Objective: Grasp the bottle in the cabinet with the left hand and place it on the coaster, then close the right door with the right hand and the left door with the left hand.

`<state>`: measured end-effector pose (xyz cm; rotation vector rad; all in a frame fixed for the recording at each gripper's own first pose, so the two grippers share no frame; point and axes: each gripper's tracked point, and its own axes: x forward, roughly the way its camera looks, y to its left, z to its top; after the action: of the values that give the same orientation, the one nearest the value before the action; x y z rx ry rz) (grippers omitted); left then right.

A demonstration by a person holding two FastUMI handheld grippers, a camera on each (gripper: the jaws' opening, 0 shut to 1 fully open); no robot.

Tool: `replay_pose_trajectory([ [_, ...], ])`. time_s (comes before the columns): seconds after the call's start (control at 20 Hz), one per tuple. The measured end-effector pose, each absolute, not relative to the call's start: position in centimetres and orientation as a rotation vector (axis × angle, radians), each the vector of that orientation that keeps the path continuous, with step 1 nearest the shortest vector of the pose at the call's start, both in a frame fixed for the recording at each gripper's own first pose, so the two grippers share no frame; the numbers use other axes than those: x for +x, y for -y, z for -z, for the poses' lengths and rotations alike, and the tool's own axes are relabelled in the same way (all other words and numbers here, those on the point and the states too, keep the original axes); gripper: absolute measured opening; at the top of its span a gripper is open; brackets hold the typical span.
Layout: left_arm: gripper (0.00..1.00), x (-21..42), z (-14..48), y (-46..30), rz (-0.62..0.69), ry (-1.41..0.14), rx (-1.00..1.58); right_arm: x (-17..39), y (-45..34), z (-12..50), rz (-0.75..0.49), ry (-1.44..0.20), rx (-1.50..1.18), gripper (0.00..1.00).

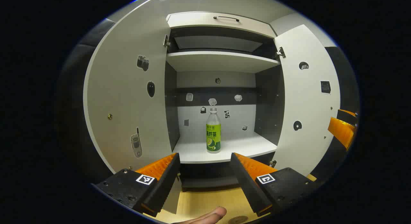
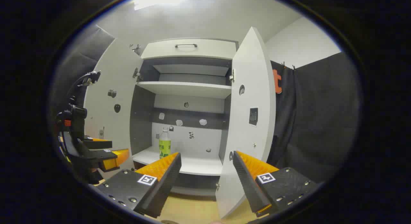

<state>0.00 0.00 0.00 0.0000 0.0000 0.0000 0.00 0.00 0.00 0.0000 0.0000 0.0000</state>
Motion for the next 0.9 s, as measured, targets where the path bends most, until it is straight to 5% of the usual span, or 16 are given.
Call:
replay_pose_trajectory([
  [0.9,1.0,-3.1,-1.6,2.0,0.04,0.071,-0.029,-3.7,1.1,-1.1,0.028,0.037,0.01,0.98],
])
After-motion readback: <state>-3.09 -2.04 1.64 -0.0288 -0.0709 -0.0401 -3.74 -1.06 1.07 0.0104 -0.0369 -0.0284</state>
